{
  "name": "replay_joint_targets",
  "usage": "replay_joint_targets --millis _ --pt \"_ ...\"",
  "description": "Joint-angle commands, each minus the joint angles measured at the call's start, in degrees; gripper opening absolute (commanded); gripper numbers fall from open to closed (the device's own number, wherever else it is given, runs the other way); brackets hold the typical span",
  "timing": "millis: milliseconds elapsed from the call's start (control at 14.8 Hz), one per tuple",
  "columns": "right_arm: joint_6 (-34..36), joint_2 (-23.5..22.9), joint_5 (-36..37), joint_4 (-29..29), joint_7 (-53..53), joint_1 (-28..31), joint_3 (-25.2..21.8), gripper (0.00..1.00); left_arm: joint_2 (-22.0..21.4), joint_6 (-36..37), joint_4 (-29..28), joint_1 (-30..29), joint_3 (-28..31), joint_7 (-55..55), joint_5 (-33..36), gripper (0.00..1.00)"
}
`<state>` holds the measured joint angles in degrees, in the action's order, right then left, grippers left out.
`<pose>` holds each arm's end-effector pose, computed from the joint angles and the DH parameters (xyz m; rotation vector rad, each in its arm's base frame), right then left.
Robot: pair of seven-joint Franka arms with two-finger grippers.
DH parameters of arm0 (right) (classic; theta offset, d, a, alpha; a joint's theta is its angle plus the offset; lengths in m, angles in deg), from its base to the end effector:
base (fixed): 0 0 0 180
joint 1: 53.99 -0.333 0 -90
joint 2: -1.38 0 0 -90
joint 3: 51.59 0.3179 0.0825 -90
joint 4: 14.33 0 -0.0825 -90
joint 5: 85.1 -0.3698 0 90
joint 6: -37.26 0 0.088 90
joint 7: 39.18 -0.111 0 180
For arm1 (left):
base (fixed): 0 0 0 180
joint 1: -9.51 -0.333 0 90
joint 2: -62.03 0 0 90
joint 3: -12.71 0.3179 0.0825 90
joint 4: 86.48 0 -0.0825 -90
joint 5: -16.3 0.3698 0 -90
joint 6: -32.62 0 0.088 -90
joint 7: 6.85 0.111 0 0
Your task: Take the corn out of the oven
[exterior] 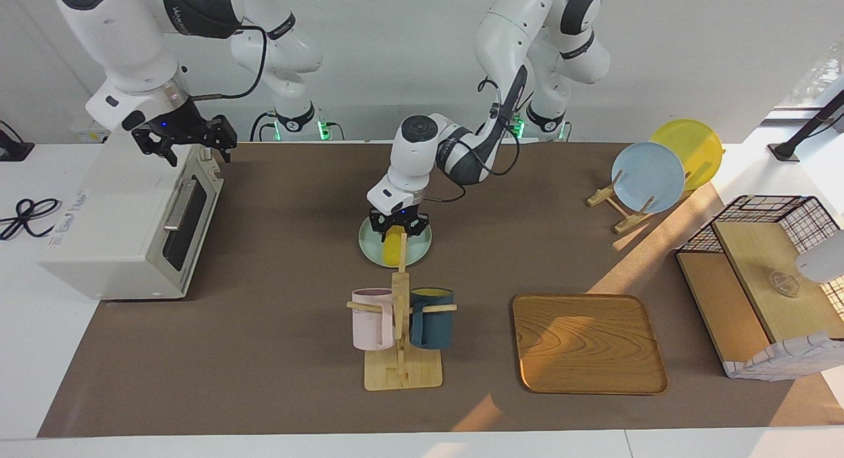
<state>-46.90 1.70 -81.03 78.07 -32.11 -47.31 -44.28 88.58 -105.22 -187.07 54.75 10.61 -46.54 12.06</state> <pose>0.5252 -0.0025 0.5986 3.0633 0.2025 -0.2185 0.4538 -0.4897 0.3305 2.9569 -0.1152 0.1288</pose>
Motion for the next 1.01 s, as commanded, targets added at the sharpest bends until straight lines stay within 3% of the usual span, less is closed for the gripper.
replay_joint_targets --millis 0,135,271,473,812,947 --pt "1.73 -0.77 -0.99 -1.70 -1.18 -1.22 0.42 1.00 -6.92 9.83 0.31 -6.27 0.43 3.01 -0.06 0.00" --pt "2.34 -0.59 -1.08 -1.61 -1.18 -1.58 0.42 1.00 -8.44 14.94 2.40 -11.55 0.43 7.84 0.03 0.00" --pt "2.52 -0.59 -1.08 -1.44 -1.27 -1.49 0.42 1.00 -6.52 17.42 7.76 -17.69 0.34 13.20 0.03 0.00" --pt "2.60 -0.50 -1.08 -1.18 -1.18 -1.58 0.42 1.00 -4.06 16.99 9.97 -26.66 0.25 19.35 0.12 0.00" --pt "2.52 -0.33 -1.17 -1.08 -1.27 -1.58 0.33 1.00 9.98 17.42 25.32 -33.88 0.34 30.42 0.03 0.00" --pt "2.52 -0.33 -1.17 -1.26 -1.70 -1.58 0.16 1.00 12.99 15.68 27.20 -35.12 0.43 33.17 0.11 0.00"
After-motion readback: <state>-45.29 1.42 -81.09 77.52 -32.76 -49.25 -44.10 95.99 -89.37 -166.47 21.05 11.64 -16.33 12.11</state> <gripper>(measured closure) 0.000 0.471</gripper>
